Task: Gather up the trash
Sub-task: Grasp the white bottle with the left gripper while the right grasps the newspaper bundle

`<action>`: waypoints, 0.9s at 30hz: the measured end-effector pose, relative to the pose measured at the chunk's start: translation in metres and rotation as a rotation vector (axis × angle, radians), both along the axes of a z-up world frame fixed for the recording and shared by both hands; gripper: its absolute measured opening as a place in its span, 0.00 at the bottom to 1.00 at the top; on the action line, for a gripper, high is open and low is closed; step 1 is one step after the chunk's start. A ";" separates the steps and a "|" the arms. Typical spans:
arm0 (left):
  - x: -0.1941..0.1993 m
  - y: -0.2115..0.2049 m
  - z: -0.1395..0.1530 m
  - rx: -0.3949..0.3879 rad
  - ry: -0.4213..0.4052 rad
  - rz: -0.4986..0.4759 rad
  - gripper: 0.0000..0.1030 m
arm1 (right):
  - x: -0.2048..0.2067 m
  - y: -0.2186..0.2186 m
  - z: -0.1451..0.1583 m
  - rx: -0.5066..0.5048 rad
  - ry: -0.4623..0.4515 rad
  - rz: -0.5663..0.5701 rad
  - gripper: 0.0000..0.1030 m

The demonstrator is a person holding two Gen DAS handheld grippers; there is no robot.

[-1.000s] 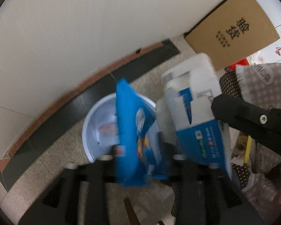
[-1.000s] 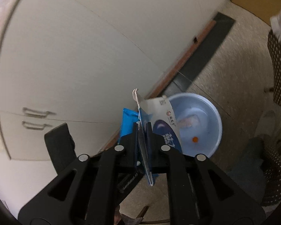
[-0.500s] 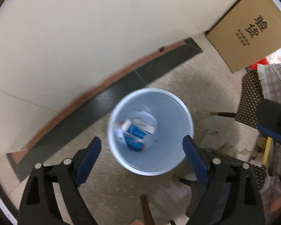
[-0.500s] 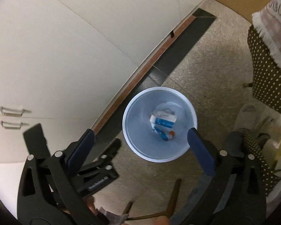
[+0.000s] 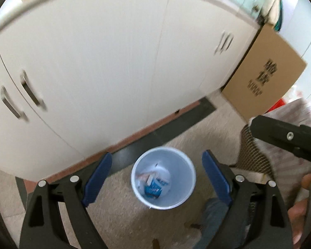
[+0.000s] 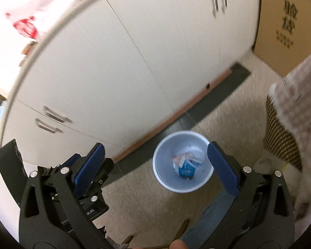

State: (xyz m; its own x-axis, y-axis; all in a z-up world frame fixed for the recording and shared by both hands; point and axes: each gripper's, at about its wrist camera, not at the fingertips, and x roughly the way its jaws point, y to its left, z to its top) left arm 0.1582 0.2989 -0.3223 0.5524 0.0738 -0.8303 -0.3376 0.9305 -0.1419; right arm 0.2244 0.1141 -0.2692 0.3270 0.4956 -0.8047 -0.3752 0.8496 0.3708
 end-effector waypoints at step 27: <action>-0.037 -0.218 0.165 0.035 -0.360 -0.368 0.84 | -0.094 -0.277 0.144 0.017 -0.369 -0.411 0.94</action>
